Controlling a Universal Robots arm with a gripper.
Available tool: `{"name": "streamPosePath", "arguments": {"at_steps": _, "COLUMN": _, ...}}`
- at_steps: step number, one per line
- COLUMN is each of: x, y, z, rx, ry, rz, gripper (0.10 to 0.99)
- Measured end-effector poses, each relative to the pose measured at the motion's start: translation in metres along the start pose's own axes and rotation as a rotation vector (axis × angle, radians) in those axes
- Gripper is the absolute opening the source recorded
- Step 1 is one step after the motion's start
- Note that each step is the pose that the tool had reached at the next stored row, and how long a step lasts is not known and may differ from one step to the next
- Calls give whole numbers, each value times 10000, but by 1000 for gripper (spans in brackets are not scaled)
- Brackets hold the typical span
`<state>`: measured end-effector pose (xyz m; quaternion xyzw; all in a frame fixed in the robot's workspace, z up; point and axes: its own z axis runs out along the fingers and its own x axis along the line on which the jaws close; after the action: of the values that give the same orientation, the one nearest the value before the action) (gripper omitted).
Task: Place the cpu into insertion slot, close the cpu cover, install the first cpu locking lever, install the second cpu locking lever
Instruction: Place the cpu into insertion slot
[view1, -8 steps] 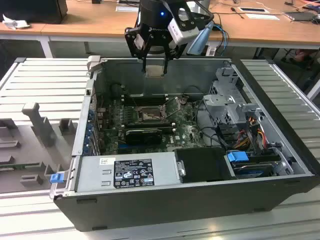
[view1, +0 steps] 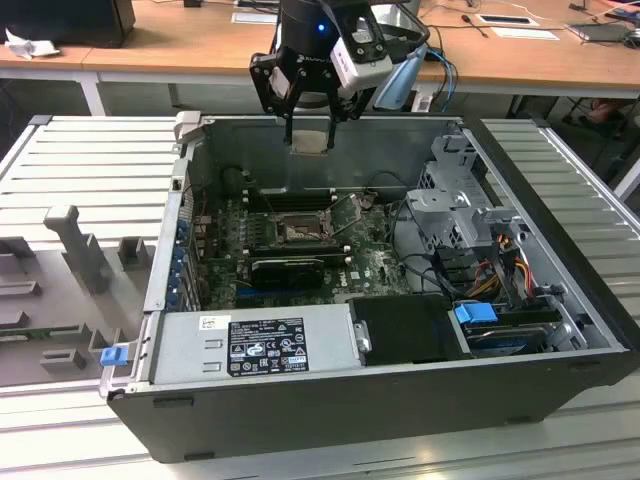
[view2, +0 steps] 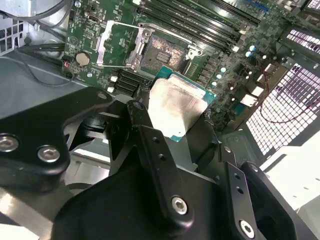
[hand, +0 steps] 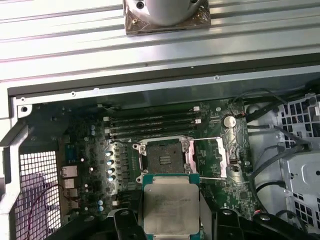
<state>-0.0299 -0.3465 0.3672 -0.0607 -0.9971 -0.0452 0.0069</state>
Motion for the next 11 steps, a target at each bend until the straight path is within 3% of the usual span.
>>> {"name": "streamPosePath", "arguments": {"at_steps": 11, "x": 0, "y": 0, "z": 2, "rx": -15, "ry": -69, "rz": 768, "gripper": 541}}
